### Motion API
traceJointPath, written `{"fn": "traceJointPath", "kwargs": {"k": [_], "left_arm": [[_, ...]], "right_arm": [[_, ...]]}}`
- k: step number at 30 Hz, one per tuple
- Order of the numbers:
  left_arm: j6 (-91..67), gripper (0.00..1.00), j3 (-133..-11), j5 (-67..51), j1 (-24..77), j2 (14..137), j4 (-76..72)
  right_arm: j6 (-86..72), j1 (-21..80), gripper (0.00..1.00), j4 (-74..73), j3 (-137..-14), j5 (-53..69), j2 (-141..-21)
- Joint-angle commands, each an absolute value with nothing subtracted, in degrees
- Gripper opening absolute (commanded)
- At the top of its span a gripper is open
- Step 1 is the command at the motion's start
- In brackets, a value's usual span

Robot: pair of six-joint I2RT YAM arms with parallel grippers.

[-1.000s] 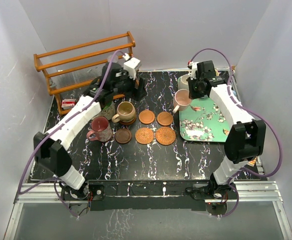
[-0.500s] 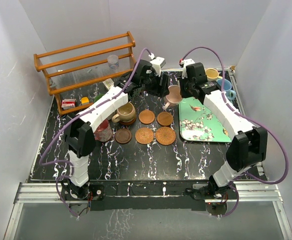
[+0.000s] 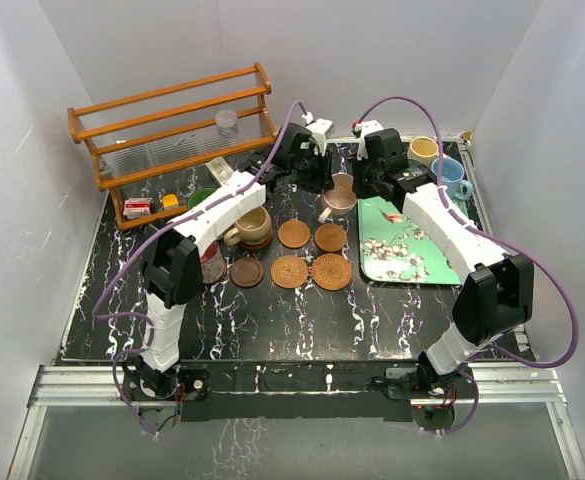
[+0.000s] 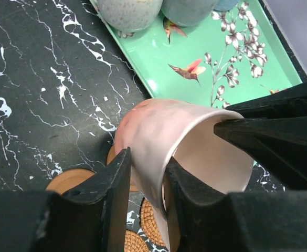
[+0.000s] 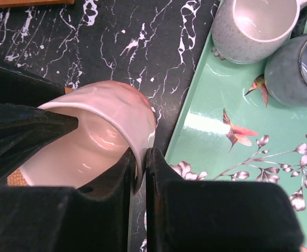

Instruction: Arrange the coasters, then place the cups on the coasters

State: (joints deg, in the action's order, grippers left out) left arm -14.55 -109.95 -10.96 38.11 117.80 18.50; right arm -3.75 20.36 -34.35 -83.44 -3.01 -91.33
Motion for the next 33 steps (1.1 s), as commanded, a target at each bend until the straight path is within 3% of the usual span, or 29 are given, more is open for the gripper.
{"fn": "traceJointPath", "kwargs": {"k": [1, 7, 16, 29, 33], "left_arm": [[-14.2, 0.20, -111.4, -12.3, 38.4, 117.7, 19.1], [-10.7, 0.00, -111.0, -11.3, 38.5, 117.1, 19.4], [-6.0, 0.00, -109.3, -11.9, 38.4, 113.6, 18.1], [-0.4, 0.00, -101.0, -12.2, 37.8, 104.2, 17.3], [0.4, 0.00, -97.2, -15.1, 37.6, 99.6, 18.4]], "right_arm": [[-5.6, 20.5, 0.00, -26.1, -83.6, 3.1, -86.9], [-4.9, 20.4, 0.01, -25.4, -81.8, 10.8, -85.9], [-3.3, 20.1, 0.13, -26.1, -80.8, 15.7, -85.3], [2.2, 17.2, 0.51, -26.2, -76.2, 19.8, -78.1], [4.9, 15.0, 0.55, -25.3, -73.2, 17.9, -74.4]]}}
